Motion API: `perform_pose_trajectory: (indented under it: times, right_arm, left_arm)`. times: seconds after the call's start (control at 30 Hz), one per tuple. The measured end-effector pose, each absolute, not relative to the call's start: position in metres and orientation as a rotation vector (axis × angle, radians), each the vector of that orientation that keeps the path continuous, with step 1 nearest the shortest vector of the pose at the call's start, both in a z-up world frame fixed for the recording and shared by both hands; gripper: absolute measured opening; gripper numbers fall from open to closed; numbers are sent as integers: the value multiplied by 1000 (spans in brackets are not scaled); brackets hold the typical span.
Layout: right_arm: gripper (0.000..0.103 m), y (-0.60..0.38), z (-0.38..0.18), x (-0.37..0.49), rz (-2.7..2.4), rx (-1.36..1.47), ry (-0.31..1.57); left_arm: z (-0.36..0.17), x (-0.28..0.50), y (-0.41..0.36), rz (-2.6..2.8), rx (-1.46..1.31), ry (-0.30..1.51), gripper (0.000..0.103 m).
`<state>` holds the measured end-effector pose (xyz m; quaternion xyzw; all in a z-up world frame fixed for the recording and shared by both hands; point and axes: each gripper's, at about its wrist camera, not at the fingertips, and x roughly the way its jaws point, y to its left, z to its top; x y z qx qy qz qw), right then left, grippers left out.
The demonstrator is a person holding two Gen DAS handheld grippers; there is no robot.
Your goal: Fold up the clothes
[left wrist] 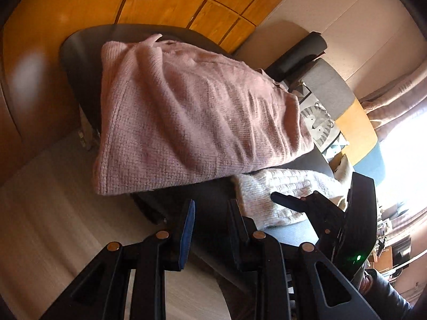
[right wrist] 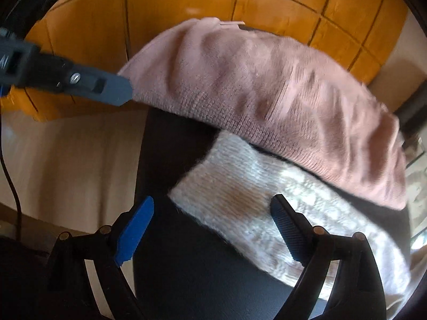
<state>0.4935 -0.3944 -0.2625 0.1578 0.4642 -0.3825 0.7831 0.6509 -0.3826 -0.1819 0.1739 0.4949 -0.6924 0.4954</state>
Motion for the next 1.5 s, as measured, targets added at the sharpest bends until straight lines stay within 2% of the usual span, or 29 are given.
perform_pose_trajectory:
  times: [0.13,0.17,0.23,0.27,0.3,0.5,0.7,1.03,1.2,1.27,1.5]
  right_arm:
    - [85,-400,-262,489,-832,385,967]
    - [78,-403,-261,486,-841,401,954]
    - [55,-410,-256,478,-876,437,929]
    - [29,-415,-254,472,-913,458,923]
    - [19,-421,-252,466,-937,486,912]
    - [18,-434,-231,438,-1002,532,859]
    - [18,-442,-168,393,-1121,467,747]
    - [18,-454,-66,281,-1376,487,503]
    - [18,-451,-41,238,-1461,475,465]
    - [18,-447,-29,220,-1492,475,445]
    - [18,-423,8,177,-1591,428,330]
  left_arm:
    - [-189,653,-383,-1655,424,1226,25]
    - [-189,653,-383,-1655,426,1231,25]
    - [-190,649,-384,-1662,434,1232,25]
    - [-189,647,-384,-1669,438,1230,25]
    - [-188,645,-385,-1677,441,1228,25]
    - [-181,626,-386,-1741,443,1221,25]
    - [-177,579,-391,-1859,474,1242,25]
    - [-162,446,-404,-2159,573,1234,25]
    - [-156,372,-408,-2288,638,1245,25]
    - [-158,344,-411,-2324,652,1303,25]
    - [-148,263,-415,-2429,658,1295,25]
